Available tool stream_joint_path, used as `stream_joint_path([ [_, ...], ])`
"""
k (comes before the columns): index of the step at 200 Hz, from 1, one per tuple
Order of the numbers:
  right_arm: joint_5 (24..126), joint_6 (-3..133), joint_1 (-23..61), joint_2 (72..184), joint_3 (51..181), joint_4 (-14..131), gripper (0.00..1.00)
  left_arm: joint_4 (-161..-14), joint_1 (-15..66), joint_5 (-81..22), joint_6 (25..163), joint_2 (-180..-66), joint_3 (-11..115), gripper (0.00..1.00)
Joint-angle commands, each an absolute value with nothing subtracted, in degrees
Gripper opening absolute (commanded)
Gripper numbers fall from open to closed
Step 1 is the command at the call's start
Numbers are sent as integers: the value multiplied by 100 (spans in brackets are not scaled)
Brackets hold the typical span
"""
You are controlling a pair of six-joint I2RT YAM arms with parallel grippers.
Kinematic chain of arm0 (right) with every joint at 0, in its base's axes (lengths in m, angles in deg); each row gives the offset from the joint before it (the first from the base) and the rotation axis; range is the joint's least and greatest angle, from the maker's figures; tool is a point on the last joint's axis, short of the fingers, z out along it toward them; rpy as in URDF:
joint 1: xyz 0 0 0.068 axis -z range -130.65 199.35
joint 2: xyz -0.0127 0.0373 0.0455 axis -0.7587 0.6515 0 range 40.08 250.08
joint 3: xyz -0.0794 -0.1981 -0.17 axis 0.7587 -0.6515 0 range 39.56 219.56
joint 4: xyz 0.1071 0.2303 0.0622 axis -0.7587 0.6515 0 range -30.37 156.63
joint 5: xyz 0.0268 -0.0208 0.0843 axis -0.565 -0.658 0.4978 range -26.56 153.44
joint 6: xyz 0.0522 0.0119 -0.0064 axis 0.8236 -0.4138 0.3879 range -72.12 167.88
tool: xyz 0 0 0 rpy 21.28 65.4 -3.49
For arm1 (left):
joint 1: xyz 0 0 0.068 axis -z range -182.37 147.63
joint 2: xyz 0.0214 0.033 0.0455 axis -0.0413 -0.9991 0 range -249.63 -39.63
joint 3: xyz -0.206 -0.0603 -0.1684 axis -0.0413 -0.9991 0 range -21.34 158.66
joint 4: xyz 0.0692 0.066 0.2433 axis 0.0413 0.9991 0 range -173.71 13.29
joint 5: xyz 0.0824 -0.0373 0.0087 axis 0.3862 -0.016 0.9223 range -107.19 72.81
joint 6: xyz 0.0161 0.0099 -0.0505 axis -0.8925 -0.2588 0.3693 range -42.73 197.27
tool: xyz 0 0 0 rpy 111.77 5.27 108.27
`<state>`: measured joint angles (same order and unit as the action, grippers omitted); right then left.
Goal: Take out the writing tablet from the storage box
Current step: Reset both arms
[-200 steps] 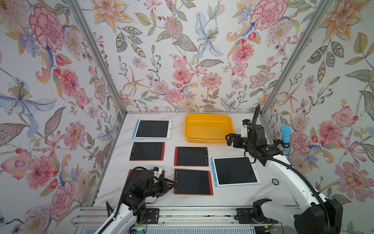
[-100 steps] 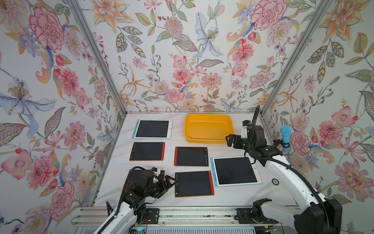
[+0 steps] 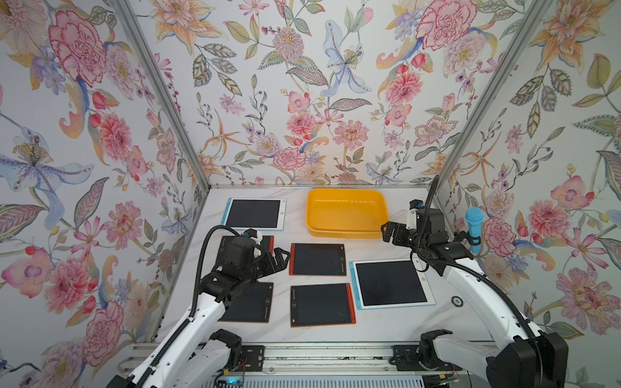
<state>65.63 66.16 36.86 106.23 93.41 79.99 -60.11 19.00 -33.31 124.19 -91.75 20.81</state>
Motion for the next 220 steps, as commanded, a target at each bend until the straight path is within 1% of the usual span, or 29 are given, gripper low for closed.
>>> stream_joint_path([
  [1,6673,6425,3763,10624,9210,7786,100,-6312,1845,-2376,11466,-9334,2427,100],
  [56,6682,6080,3933,10551,9045,7461,100,-7080,1559,-863,10060,-9425,2505,100],
  [80,6643,5858,3941,10486,8873,7155,100,-7897,1535,-304,9492,-9210,2079,100],
  [104,6161,5775,3959,10551,8781,7002,100,-8692,1450,312,9030,-9096,1672,100],
  [127,6161,5261,3986,10661,8633,6735,100,-9759,1327,678,8408,-9100,1126,100],
  [140,6056,5253,4007,10651,8441,6490,100,-10580,1232,717,8176,-9096,667,100],
  [155,6186,5194,4062,10585,8102,5989,100,-11431,1064,595,8107,-9129,191,100],
  [188,6267,5378,4232,10292,7083,4428,100,-12593,647,124,8015,-9636,-379,100],
  [203,6171,5534,4322,10255,6962,4312,100,-13373,527,28,7826,-9881,-691,100],
  [220,6330,5234,4398,10350,7048,4475,100,-14157,374,0,7753,-10256,-965,100],
])
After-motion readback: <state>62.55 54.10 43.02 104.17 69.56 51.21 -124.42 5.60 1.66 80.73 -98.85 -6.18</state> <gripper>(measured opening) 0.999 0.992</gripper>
